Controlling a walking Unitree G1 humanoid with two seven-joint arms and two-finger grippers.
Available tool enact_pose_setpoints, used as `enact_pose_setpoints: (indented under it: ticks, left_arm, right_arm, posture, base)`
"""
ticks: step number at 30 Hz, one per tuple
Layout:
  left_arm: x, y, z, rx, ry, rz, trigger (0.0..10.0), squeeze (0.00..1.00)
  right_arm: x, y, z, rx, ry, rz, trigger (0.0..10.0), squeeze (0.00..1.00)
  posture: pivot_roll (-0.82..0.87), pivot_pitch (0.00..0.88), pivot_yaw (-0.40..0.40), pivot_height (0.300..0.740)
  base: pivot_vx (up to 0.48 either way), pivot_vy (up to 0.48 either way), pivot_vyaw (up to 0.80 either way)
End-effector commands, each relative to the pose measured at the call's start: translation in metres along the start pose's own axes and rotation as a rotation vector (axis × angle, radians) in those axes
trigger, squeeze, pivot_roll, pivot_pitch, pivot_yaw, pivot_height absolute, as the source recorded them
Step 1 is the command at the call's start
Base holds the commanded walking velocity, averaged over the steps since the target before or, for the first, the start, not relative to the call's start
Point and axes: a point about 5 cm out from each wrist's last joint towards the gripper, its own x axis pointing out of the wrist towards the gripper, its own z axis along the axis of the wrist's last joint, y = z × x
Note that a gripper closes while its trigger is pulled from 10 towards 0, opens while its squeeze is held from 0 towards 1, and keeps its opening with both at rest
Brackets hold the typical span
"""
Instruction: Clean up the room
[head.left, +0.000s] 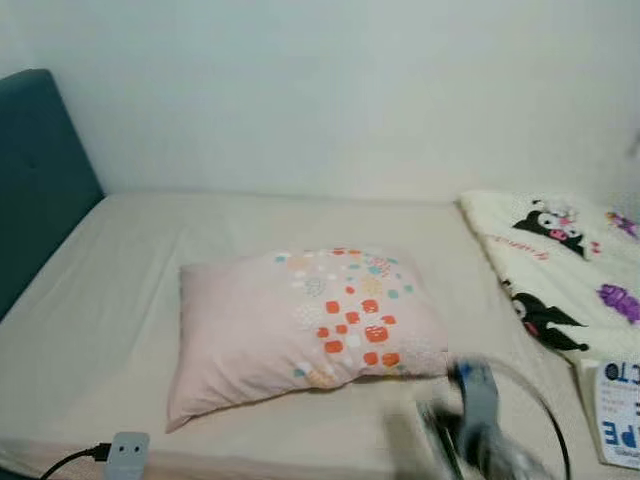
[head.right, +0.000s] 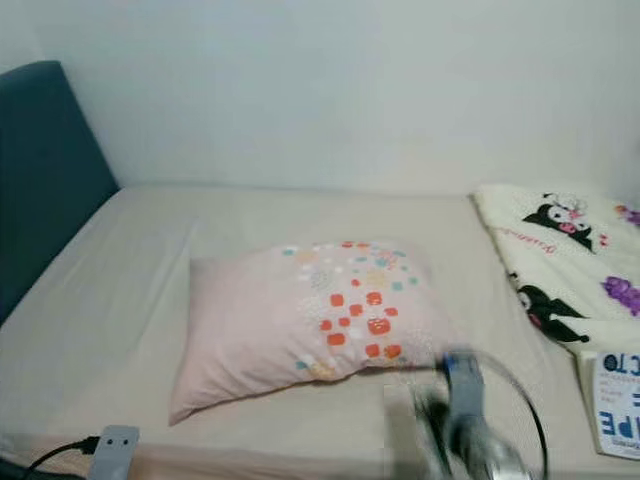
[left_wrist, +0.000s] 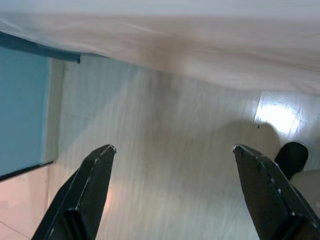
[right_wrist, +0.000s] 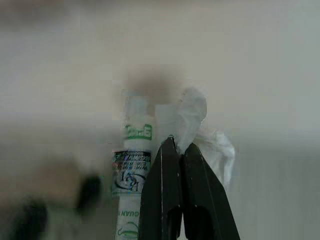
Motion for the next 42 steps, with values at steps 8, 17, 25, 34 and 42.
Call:
enact_pose_setpoints:
  ticks: [8, 17, 25, 34, 42]
  left_arm:
    - [-0.004, -0.022, -0.010, 0.061, 0.037, -0.116, 10.0, 0.00]
    - [-0.007, -0.033, -0.017, 0.107, 0.047, -0.185, 10.0, 0.00]
    - [-0.010, -0.041, -0.020, 0.167, 0.049, -0.253, 10.0, 0.00]
    - [-0.013, -0.052, -0.021, 0.176, 0.046, -0.297, 10.0, 0.00]
    - [-0.013, -0.053, -0.020, 0.176, 0.042, -0.307, 10.0, 0.00]
  right_arm:
    - [-0.002, 0.011, -0.042, -0.182, 0.088, 0.032, 10.0, 0.00]
    - [-0.012, 0.017, -0.088, -0.168, 0.228, 0.035, 10.0, 0.00]
    - [-0.034, -0.001, -0.130, -0.138, 0.330, -0.006, 10.0, 0.00]
    - [-0.043, -0.017, -0.139, -0.169, 0.373, -0.030, 10.0, 0.00]
    - [-0.033, -0.001, -0.131, -0.186, 0.342, -0.054, 10.0, 0.00]
  posture:
    - [0.00, 0.000, -0.023, 0.736]
    - [0.00, 0.000, -0.024, 0.736]
    - [-0.01, 0.000, -0.025, 0.736]
    - [0.00, 0.000, -0.041, 0.736]
    - [0.01, 0.000, -0.043, 0.736]
  base:
    - [0.000, 0.000, 0.77]
    - [0.000, 0.000, 0.76]
    - [0.000, 0.000, 0.76]
    - [0.000, 0.000, 0.76]
    - [0.000, 0.000, 0.76]
